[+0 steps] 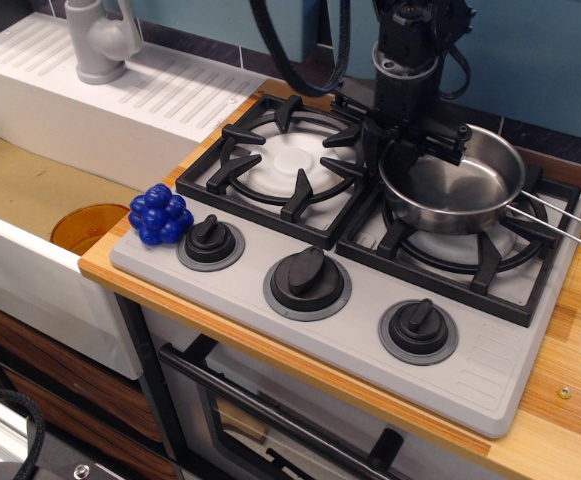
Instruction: Put pan on stove and put blueberry in pan
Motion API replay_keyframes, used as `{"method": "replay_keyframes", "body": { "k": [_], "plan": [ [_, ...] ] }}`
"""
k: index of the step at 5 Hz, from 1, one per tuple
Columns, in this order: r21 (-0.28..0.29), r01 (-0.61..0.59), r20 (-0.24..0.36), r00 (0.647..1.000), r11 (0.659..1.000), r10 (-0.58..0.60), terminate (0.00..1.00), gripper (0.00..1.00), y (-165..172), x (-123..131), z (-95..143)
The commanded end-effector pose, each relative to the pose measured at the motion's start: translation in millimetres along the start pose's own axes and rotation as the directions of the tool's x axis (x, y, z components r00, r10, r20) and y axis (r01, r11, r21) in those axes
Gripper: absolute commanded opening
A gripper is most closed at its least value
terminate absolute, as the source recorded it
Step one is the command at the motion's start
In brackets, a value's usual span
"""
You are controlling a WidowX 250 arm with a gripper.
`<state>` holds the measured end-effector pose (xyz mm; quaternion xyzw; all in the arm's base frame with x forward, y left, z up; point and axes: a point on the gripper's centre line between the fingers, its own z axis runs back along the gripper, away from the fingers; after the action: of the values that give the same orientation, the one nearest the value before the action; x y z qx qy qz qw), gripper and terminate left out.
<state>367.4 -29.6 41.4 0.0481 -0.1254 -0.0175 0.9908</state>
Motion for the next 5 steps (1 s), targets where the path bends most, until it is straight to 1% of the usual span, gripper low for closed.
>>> {"method": "replay_keyframes", "body": {
  "k": [1,4,5],
  "plan": [
    [0.034,-0.001,-0.013,1.0,0.999,0.002,0.0,0.0,-2.7,9.1,31.1],
    [0.059,0.016,-0.093,0.996,0.998,-0.01,0.0,0.0,9.6,18.7,83.0],
    [0.057,0.035,-0.114,0.993,0.998,-0.029,0.0,0.0,20.9,21.1,92.0]
  ]
}}
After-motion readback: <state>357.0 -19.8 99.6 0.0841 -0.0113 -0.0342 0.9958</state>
